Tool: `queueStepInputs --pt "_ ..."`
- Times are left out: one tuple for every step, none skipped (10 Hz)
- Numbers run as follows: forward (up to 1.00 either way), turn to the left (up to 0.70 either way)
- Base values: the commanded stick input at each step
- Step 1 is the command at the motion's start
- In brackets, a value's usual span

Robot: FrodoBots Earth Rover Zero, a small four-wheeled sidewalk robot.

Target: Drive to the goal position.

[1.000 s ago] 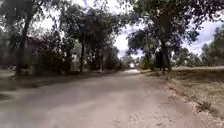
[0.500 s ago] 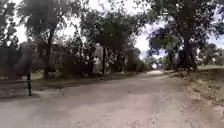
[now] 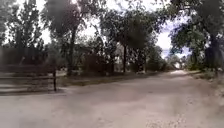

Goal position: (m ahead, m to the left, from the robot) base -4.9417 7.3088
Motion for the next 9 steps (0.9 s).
queueStepInputs --pt "0.00 0.85" --pt "0.00 0.85" --pt "0.00 0.85" --pt "0.00 0.85" --pt "0.00 0.85" --pt "0.00 0.85" --pt "0.00 0.85" --pt "0.00 0.85" --pt "0.00 0.85"
